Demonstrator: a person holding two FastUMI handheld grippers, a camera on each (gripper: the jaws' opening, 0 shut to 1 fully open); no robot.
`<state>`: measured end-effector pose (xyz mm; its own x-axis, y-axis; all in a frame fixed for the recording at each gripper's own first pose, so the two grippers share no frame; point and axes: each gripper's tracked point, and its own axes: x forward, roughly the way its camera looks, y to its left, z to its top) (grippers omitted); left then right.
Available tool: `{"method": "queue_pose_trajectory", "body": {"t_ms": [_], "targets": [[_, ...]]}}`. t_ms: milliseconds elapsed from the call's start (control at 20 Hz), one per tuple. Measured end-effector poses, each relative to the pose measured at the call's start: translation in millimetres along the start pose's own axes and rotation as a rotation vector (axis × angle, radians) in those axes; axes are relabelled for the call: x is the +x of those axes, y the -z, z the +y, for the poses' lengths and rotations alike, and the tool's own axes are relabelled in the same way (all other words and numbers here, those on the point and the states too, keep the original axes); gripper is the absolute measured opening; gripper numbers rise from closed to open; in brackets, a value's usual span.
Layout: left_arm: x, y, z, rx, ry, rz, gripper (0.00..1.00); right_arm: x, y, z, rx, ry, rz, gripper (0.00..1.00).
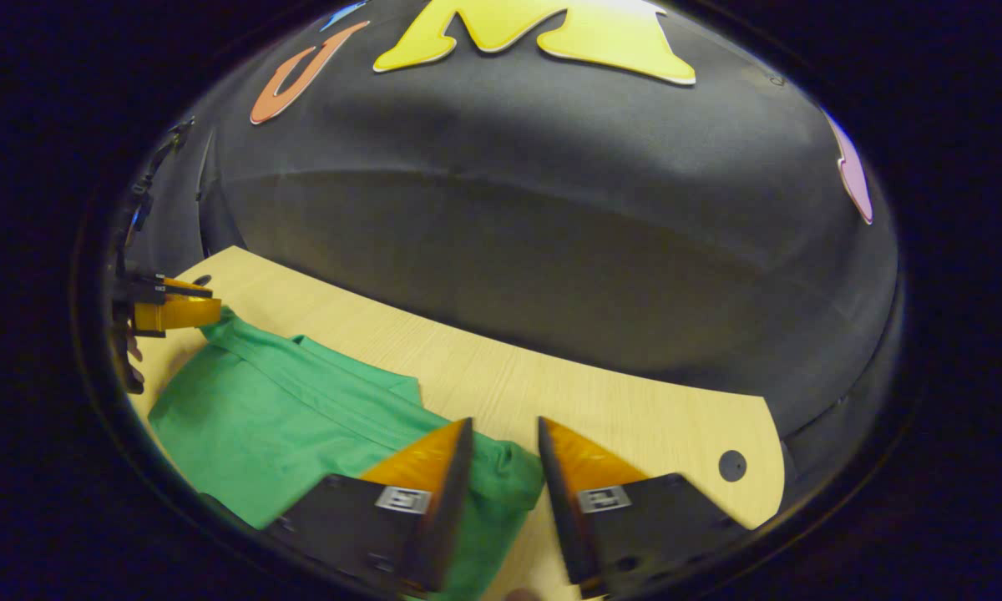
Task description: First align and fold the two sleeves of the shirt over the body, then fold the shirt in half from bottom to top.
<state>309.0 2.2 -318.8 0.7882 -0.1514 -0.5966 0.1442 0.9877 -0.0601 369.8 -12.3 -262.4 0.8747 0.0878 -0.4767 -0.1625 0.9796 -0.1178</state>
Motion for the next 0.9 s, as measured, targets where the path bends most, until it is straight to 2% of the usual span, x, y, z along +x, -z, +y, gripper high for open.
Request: {"method": "queue_pose_trajectory", "body": {"t_ms": [100, 250, 500, 650, 900], "targets": [[-8.4, -9.3, -1.4, 0.0, -0.012, -0.024, 0.68, -16.7, -12.8, -6.2, -0.029, 0.049, -0.044, 0.93], [-46.7, -36.1, 1.6, 0.022, -0.033, -0.089, 1.0, -53.6, -25.6, -3.9, -0.032, 0.063, -0.08, 0.96], [-140.9, -96.5, -14.0, 0.014, -0.038, -0.25, 1.0, -147.9, -68.2, 0.9, 0.036, 0.052, -0.167, 0.96], [-218.9, -126.4, -25.4, 0.008, -0.095, -0.355, 1.0, -225.5, -99.3, 0.5, 0.109, 0.059, -0.255, 0.97], [-345.7, -141.4, -49.4, -0.026, -0.117, -0.515, 1.0, -350.0, -104.5, -3.6, 0.206, 0.139, -0.36, 0.96]]}}
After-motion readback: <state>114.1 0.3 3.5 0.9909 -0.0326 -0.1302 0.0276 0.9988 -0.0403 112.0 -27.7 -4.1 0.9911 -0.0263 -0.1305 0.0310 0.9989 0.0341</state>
